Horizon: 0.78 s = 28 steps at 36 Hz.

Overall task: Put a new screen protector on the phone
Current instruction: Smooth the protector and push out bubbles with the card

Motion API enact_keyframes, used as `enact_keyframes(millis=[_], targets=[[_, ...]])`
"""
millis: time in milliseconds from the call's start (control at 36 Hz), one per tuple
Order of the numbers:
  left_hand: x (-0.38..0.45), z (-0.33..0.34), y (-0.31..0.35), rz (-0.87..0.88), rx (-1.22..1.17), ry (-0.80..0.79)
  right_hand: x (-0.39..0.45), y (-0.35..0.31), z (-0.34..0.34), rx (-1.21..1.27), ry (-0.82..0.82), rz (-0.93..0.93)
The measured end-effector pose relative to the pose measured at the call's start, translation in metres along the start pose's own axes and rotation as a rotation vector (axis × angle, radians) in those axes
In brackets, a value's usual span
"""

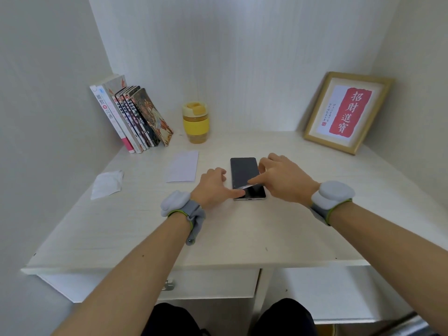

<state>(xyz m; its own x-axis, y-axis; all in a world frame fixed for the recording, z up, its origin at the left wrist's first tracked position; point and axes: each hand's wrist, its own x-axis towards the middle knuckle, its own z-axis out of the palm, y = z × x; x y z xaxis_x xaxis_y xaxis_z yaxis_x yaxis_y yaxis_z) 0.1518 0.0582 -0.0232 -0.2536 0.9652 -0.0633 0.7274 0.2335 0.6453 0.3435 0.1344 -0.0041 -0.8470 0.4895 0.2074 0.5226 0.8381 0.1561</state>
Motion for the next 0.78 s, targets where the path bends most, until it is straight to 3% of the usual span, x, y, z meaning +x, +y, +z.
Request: enact_keyframes(millis=[222, 778], targets=[[0.003, -0.003, 0.000, 0.000, -0.010, -0.059, 0.013, -0.010, -0.006, -0.060, 0.012, 0.100], [0.008, -0.010, -0.001, -0.063, -0.048, -0.168, 0.015, -0.021, 0.004, -0.175, -0.052, 0.008]])
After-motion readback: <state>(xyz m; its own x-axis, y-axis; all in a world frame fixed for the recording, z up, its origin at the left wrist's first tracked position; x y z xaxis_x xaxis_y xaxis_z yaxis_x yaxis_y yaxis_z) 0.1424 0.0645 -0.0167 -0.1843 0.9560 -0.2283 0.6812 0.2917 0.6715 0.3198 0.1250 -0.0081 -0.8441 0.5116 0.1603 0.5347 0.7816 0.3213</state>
